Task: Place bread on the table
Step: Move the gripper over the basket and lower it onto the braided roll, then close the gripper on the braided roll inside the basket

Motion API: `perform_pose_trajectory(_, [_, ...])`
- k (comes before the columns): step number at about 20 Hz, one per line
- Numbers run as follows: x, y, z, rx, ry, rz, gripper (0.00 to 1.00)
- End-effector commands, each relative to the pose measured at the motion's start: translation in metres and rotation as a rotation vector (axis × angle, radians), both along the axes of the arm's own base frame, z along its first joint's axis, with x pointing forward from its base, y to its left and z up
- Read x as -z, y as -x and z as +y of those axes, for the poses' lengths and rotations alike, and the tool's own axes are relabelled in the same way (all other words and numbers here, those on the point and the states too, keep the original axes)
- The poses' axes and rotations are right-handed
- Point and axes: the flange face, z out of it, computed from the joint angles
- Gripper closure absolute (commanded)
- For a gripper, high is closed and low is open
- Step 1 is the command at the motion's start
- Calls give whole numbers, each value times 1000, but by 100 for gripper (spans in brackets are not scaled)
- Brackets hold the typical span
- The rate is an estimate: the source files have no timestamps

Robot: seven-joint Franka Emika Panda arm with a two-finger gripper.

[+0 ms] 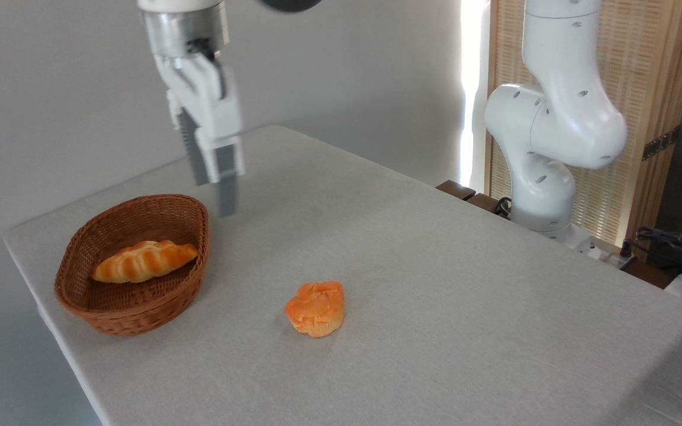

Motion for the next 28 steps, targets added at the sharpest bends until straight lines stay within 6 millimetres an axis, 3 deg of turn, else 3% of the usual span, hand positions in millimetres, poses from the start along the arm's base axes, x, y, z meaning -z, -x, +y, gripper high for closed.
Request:
perform_pose_trajectory(1, [29, -20, -50, 6, 49, -42, 0])
perform_pose_trajectory(5, [73, -29, -108, -103, 105, -73, 0])
perform_pose_trajectory(12, [143, -19, -155, -92, 146, -143, 0])
perform_pose_trajectory(19, [181, -15, -172, 4, 65, -188, 0])
perform_pose_trajectory(25, [187, -17, -173, -3, 70, -189, 0])
perform_pose_trajectory(26, [188, -17, -173, -3, 69, -188, 4])
perform_pose_trajectory(28, [188, -16, -174, -1, 70, -188, 23])
